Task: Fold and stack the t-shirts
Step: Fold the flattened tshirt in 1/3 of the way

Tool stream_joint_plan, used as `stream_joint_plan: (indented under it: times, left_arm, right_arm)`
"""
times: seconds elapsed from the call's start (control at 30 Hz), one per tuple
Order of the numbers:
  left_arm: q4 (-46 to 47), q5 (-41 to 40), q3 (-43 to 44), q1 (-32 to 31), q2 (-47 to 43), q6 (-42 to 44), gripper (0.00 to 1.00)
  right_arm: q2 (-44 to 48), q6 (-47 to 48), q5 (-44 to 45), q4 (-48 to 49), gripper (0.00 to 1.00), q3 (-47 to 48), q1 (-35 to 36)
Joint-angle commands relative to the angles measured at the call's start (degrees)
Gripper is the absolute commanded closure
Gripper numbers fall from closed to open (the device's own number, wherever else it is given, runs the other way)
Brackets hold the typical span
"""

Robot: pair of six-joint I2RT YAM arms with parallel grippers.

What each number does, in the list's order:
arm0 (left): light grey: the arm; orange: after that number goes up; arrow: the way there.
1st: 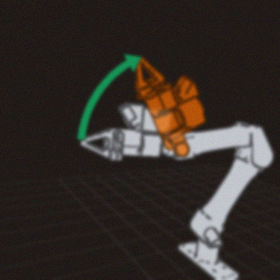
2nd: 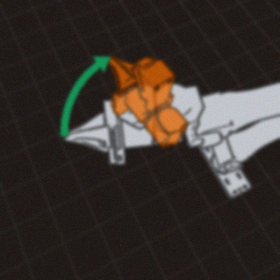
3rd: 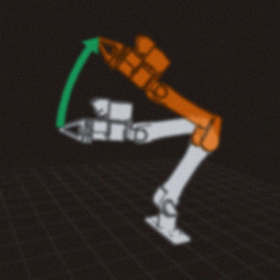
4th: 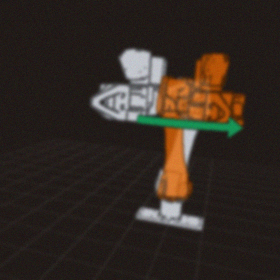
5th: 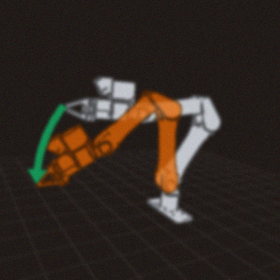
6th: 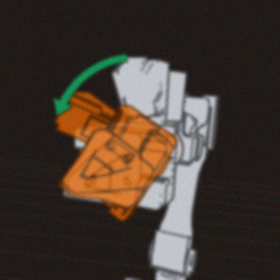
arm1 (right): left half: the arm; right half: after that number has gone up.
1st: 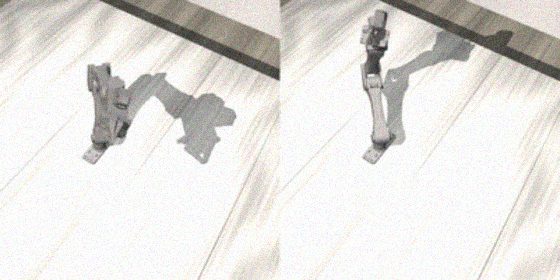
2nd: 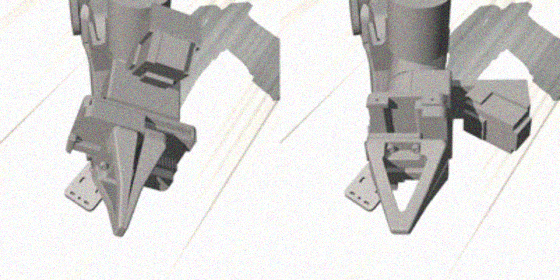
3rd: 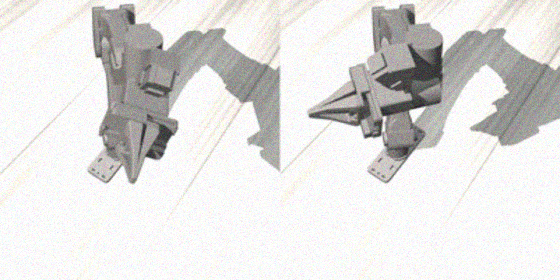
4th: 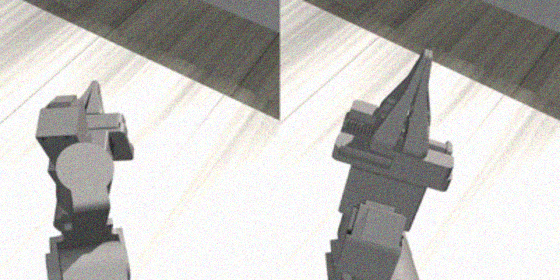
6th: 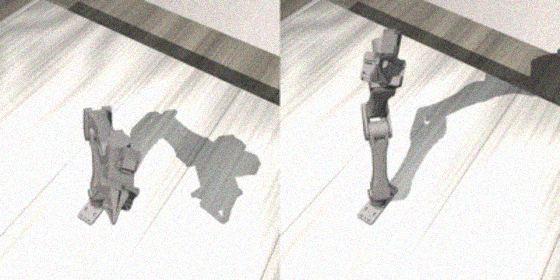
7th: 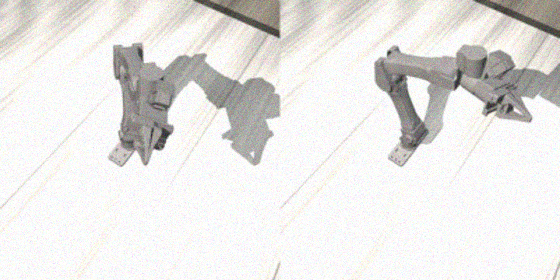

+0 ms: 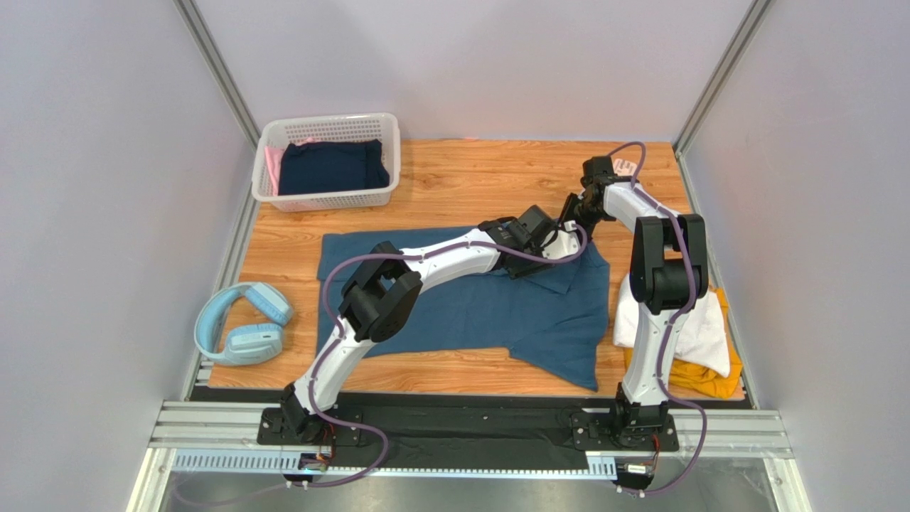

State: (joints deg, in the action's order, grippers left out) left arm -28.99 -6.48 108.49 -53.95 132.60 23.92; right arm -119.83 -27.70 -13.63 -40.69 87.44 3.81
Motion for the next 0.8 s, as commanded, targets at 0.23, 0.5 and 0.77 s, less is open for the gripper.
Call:
stream_joint_plan:
  times: [0.23,0.5,0.77]
  left_arm:
    - [3.4,-2.9,3.7,0.8,0.4,2.4,0.48]
    - [8.2,-7.7,-2.9,0.9,-8.3,2.4,0.49]
    - [8.3,-9.7,-13.4,-6.7,-16.8,0.4,0.49]
  right_arm:
    - [-2.0,-0.2,1.2,1.3,0.64,-2.2,0.1]
    - [-1.6,-0.2,1.2,1.0,0.64,-2.2,0.1]
    - [-1.9,-0.2,1.1,1.2,0.64,-2.1,0.1]
